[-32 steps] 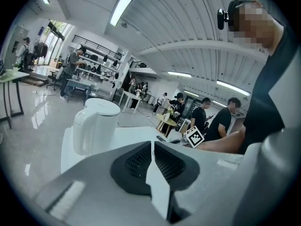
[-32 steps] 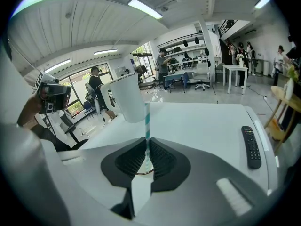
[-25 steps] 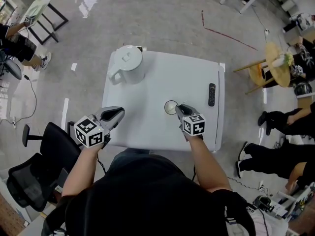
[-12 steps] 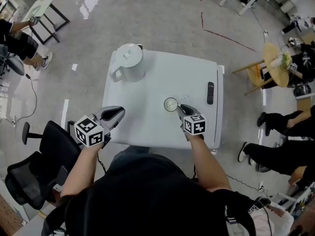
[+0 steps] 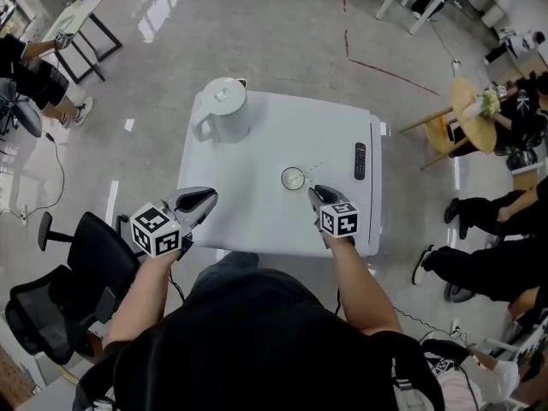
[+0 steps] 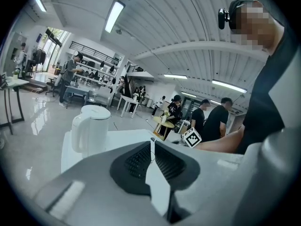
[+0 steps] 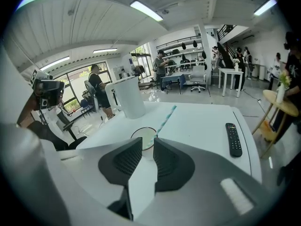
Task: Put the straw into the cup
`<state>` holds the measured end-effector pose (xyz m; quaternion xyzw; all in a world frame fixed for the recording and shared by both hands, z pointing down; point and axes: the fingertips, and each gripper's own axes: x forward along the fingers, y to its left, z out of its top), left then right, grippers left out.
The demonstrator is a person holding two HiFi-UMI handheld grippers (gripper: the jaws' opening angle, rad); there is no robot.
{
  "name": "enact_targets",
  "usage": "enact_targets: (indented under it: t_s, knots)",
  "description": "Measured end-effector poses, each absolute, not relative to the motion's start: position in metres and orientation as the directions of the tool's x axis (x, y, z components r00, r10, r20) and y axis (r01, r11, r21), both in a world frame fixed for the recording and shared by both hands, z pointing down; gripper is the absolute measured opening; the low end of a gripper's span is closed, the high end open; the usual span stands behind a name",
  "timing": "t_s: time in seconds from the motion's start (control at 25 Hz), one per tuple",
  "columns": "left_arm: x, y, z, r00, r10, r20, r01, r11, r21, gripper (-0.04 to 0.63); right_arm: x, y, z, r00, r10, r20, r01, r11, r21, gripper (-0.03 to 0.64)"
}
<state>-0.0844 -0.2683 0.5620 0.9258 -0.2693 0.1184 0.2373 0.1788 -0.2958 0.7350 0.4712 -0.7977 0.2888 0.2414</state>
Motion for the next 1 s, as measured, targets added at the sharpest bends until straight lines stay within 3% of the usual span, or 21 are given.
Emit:
enact_targets:
  t_s: [1.0]
  knots:
    - [-0.064,-0.185,0.522,0.847,-0.440,0.299,-0.523,-0.794,0.310,0.025,0.203,-0.222,0.670,-0.432,-0.691,0.580,-0.900,0.370,-0.229,0.101]
